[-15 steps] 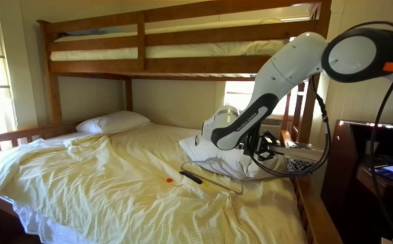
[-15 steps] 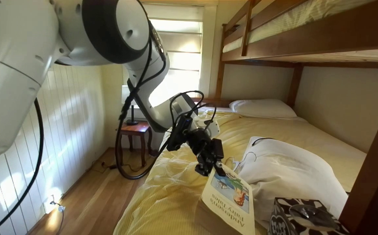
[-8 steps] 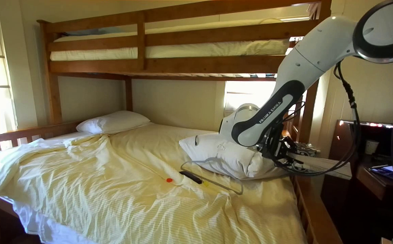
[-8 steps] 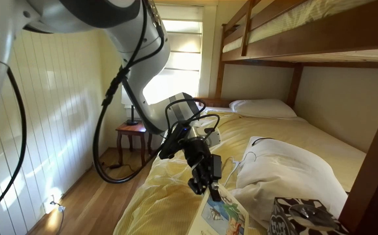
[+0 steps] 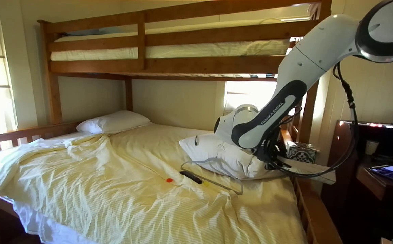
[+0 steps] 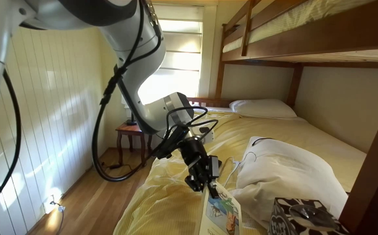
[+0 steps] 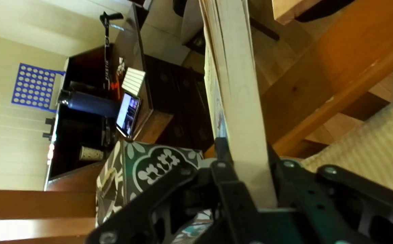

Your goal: Pick up the novel and place it on the bed frame

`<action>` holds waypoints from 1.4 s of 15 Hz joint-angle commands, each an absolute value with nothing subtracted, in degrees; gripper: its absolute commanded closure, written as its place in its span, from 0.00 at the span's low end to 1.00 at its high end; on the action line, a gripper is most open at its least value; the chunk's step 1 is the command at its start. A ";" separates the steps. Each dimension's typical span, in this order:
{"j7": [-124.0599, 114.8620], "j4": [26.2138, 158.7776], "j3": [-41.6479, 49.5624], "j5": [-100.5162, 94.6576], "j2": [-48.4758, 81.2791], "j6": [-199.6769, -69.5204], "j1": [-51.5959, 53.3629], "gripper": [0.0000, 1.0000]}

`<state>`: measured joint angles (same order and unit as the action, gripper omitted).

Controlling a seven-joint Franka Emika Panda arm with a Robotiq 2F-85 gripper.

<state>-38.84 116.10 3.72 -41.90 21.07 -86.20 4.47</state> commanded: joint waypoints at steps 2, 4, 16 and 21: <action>-39.11 121.26 2.67 -46.34 18.36 -91.47 4.50 0.94; -39.90 123.21 2.68 -47.61 17.80 -92.39 4.51 0.94; -46.03 133.74 2.92 -57.19 14.43 -96.59 2.83 0.94; -47.46 135.26 2.15 -59.59 13.98 -98.81 2.74 0.94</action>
